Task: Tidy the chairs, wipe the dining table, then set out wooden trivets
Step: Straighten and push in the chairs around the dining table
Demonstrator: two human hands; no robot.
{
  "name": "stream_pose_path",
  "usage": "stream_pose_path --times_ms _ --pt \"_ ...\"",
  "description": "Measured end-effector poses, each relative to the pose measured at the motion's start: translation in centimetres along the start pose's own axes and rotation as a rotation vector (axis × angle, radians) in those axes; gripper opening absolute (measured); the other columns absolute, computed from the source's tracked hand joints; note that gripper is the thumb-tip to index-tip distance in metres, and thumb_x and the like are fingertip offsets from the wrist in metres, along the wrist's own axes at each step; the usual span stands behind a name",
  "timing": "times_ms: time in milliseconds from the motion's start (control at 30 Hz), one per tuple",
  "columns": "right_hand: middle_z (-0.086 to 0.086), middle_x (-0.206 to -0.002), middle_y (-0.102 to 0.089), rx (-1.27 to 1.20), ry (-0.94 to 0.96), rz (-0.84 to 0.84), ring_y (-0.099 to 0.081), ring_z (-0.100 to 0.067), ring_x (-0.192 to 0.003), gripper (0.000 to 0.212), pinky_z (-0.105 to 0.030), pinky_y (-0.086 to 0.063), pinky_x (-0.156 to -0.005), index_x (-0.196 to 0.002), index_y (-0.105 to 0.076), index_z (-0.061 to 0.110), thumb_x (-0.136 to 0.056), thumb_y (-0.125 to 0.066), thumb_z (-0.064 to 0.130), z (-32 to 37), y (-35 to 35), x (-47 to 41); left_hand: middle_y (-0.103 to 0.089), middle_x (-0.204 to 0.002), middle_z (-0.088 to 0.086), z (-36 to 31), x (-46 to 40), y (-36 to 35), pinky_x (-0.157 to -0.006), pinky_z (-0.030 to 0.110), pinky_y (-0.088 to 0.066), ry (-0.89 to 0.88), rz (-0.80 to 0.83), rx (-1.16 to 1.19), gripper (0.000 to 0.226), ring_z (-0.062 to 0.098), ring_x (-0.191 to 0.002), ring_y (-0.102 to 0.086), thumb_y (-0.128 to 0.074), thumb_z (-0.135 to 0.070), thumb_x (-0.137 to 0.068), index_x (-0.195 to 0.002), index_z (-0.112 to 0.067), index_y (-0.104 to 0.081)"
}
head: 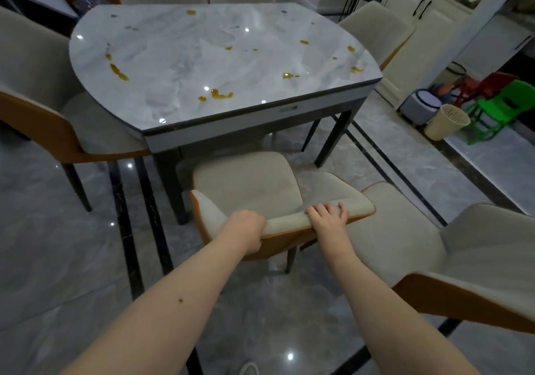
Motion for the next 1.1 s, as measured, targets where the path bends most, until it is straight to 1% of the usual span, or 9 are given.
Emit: stream_pose_path --times_ms 133,333,467,600,700,800,967,1033,1100 --pt "-0.010 -0.114 -0.057 -0.031 0.044 -0.055 -0.048 -0.034 -0.114 0.049 -0.059 -0.017 -0.107 -0.114 -0.057 0.012 -0.069 -0.066 -0.007 0.3 0.4 -2.3 -0.061 -0.118 0.009 1.6 -1.5 0.7 -0.087 0.036 -0.046 0.047 -0.005 -0.004 0.037 0.029 -0.109 -0.057 -0.059 -0.036 -0.088 -0.117 -0.014 -0.058" --pt "-0.002 -0.122 -0.051 -0.013 0.072 -0.041 -0.039 -0.027 -0.120 0.047 -0.052 -0.008 -0.112 -0.119 -0.047 0.019 -0.078 -0.060 0.000 2.0 0.7 -4.8 -0.063 -0.114 0.007 4.3 -2.7 1.6 -0.084 0.036 -0.046 0.109 0.002 -0.029 0.037 0.028 -0.106 -0.059 -0.061 -0.040 -0.086 -0.115 -0.017 -0.058" --pt "-0.002 -0.125 -0.050 -0.023 0.056 -0.060 -0.037 -0.025 -0.124 0.047 -0.051 -0.006 -0.113 -0.123 -0.046 0.020 -0.081 -0.062 0.005 3.3 0.9 -6.1 -0.063 -0.112 0.006 5.7 -3.1 2.3 -0.081 0.035 -0.044 0.154 -0.015 -0.078 0.031 0.026 -0.104 -0.059 -0.060 -0.035 -0.088 -0.114 -0.019 -0.056" --pt "-0.001 -0.124 -0.050 -0.038 0.032 -0.072 -0.038 -0.025 -0.124 0.053 -0.051 -0.005 -0.113 -0.122 -0.046 0.022 -0.077 -0.068 0.005 4.8 0.6 -6.6 -0.062 -0.115 0.006 7.0 -3.1 2.1 -0.082 0.034 -0.043 0.196 0.007 -0.099 0.029 0.025 -0.107 -0.058 -0.060 -0.029 -0.089 -0.116 -0.019 -0.055" --pt "-0.001 -0.121 -0.052 -0.057 0.015 -0.080 -0.040 -0.026 -0.122 0.054 -0.051 -0.007 -0.113 -0.121 -0.047 0.021 -0.075 -0.070 0.005 5.7 0.1 -6.5 -0.062 -0.116 0.005 7.8 -2.9 1.6 -0.082 0.034 -0.043 0.201 0.007 -0.112 0.029 0.025 -0.108 -0.059 -0.059 -0.028 -0.090 -0.117 -0.018 -0.054" --pt "-0.001 -0.122 -0.050 -0.048 0.004 -0.051 -0.039 -0.025 -0.122 0.054 -0.051 -0.008 -0.114 -0.123 -0.045 0.022 -0.077 -0.068 0.007 6.1 0.1 -6.7 -0.061 -0.116 0.005 8.1 -2.9 1.6 -0.081 0.033 -0.043 0.194 -0.004 -0.107 0.030 0.024 -0.107 -0.059 -0.059 -0.026 -0.090 -0.118 -0.018 -0.053" --pt "-0.003 -0.125 -0.049 -0.070 -0.013 -0.021 -0.038 -0.026 -0.126 0.052 -0.052 -0.008 -0.116 -0.126 -0.044 0.021 -0.080 -0.065 0.009 6.2 0.6 -6.8 -0.060 -0.118 0.004 7.8 -2.7 2.1 -0.085 0.033 -0.044 0.198 0.016 -0.111 0.035 0.023 -0.111 -0.058 -0.063 -0.021 -0.087 -0.121 -0.017 -0.054" --pt "-0.004 -0.128 -0.048 -0.074 -0.018 0.014 -0.037 -0.027 -0.128 0.054 -0.051 -0.006 -0.117 -0.129 -0.042 0.019 -0.080 -0.064 0.008 6.3 0.8 -6.5 -0.060 -0.119 0.004 7.2 -2.5 2.5 -0.089 0.034 -0.044 0.187 0.010 -0.136 0.038 0.024 -0.112 -0.058 -0.065 -0.019 -0.085 -0.121 -0.017 -0.055" --pt "-0.004 -0.131 -0.047 -0.069 -0.015 -0.005 -0.036 -0.026 -0.131 0.057 -0.048 -0.006 -0.118 -0.132 -0.041 0.018 -0.081 -0.064 0.008 6.1 1.2 -5.9 -0.061 -0.118 0.004 6.0 -2.4 2.9 -0.089 0.034 -0.044 0.160 -0.002 -0.142 0.040 0.023 -0.111 -0.058 -0.068 -0.017 -0.083 -0.121 -0.016 -0.054"
Point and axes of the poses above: each hand's wrist, its own x-axis away from the middle knuckle, its own y-axis out of the back of the hand, z = x × y, the point moved 5 cm from there along -x, towards the middle knuckle
